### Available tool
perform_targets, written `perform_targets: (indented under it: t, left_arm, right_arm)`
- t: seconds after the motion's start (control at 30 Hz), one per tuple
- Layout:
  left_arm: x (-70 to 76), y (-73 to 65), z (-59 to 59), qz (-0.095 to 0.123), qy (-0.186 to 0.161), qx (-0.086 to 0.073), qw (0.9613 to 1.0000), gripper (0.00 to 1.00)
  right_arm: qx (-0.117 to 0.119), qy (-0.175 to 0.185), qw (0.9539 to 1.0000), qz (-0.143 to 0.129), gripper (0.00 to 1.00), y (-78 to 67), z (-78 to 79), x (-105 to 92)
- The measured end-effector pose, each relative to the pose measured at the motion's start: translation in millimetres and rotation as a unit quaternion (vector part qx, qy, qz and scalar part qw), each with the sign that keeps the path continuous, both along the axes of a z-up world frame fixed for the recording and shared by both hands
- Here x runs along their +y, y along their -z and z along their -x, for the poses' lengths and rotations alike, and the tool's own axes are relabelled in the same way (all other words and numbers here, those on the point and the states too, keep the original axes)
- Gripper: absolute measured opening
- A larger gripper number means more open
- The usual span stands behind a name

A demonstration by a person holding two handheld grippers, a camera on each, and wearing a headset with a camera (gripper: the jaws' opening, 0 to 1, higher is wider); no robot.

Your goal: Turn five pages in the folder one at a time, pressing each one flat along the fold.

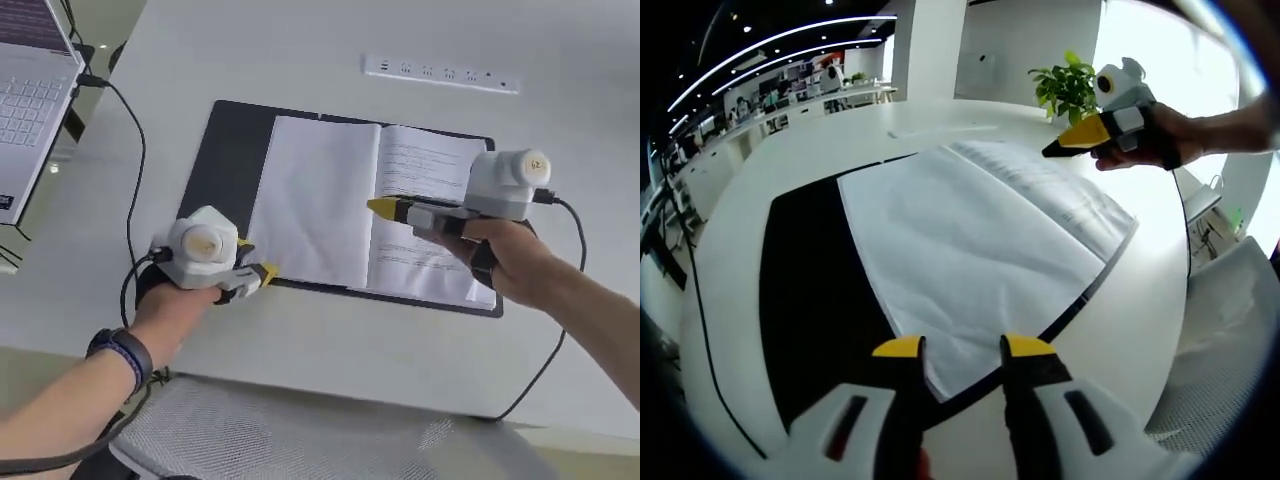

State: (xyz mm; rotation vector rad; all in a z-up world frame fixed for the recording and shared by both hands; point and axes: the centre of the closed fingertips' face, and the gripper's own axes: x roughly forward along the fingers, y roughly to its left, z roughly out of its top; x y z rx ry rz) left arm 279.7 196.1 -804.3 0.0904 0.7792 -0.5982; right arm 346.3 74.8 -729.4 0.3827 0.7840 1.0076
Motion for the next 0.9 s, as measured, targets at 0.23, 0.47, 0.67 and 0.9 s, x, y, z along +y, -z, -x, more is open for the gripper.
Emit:
perform_targets:
  t: [0.23,0.47,0.67,0.9]
  left_arm:
    - [1.1,0.0,-1.5,0.009,-0.009,0.006,0.9999,0.28]
    - [0.7,0.3,-2.0,0.017,-0.018,0.008,0.9997,0.29]
    - [1.9,1.4,-3.5,0.02,-0.012,0.014,0.9996,0.28]
    - [2.3,2.3,-5.1,0.018,-0.011,0.015,0.9997,0.27]
  right_arm:
    - [0.007,0.008,0.9999,-0.005,0.18,10.9,-25.2,13.1]
    - [0.027,0.026,0.9993,-0.006,0.13,33.6,-39.6,12.7]
    - [0.044,0.046,0.9979,-0.014,0.07,49.5,-49.1,5.8]
    - [0.047,0.053,0.9974,-0.011,0.0,60.4,-52.2,2.1]
